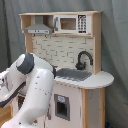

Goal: Play with the kitchen

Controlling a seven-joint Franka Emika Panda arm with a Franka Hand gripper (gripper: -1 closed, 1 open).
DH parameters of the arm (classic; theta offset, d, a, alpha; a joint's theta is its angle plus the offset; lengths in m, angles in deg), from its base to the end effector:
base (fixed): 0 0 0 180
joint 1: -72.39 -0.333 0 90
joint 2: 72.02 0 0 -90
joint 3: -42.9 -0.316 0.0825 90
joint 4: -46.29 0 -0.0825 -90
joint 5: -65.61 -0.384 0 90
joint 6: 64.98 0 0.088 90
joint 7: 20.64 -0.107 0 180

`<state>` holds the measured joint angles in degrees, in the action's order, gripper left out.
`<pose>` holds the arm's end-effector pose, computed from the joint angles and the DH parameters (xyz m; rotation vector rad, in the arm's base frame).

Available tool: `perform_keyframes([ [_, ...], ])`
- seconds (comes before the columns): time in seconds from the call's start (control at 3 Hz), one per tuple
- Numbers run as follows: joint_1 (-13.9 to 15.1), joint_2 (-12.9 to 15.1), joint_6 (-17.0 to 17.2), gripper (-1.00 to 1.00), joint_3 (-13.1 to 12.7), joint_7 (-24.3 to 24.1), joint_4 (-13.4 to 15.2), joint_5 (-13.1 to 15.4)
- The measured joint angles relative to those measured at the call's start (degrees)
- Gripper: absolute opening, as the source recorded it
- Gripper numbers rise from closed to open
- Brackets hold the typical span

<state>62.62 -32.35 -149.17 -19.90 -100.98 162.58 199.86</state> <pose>0.3357 0.5319 0.3191 1.6920 0.7669 1.7998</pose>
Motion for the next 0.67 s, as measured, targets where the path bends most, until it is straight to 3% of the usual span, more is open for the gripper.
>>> perform_keyframes([
  [0.33, 0.4, 0.0, -1.8, 1.0, -0.3, 5.5, -0.8, -0.8],
  [0.67, 0.4, 0.1, -2.7, 1.0, -0.6, 7.9, -1.8, -5.9],
])
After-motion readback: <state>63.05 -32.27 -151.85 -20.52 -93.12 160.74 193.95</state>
